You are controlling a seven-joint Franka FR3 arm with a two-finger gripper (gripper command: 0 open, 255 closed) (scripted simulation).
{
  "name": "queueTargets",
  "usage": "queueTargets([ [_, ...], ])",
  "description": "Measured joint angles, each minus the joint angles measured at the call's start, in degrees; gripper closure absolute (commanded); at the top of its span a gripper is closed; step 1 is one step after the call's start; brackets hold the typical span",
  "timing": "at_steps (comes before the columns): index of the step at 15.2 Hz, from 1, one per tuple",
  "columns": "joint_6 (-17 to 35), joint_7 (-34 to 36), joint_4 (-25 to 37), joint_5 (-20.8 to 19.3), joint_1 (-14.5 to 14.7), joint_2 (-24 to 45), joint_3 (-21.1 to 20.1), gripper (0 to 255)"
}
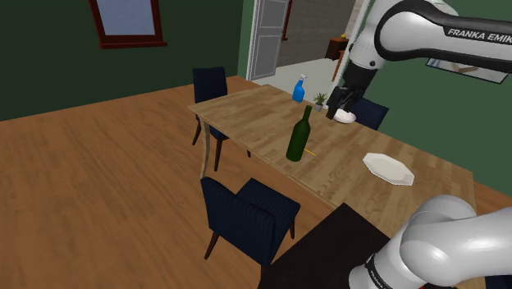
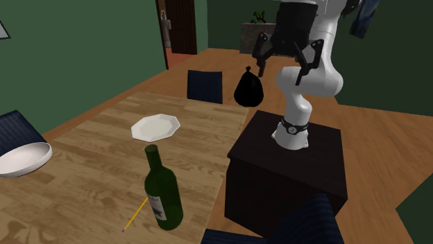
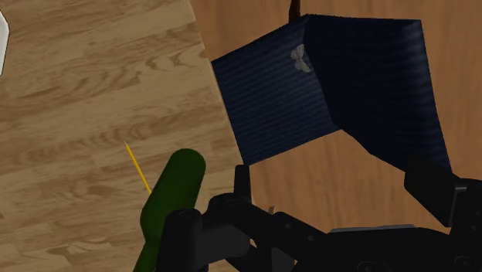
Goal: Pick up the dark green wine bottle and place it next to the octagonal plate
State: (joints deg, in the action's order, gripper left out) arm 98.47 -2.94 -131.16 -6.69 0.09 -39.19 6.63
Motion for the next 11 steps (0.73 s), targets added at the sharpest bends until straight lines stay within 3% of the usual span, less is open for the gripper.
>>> queueTargets([
  [11, 10.32, -11.85, 11.29, 1.16, -0.54, 21.18, 10.39, 0],
])
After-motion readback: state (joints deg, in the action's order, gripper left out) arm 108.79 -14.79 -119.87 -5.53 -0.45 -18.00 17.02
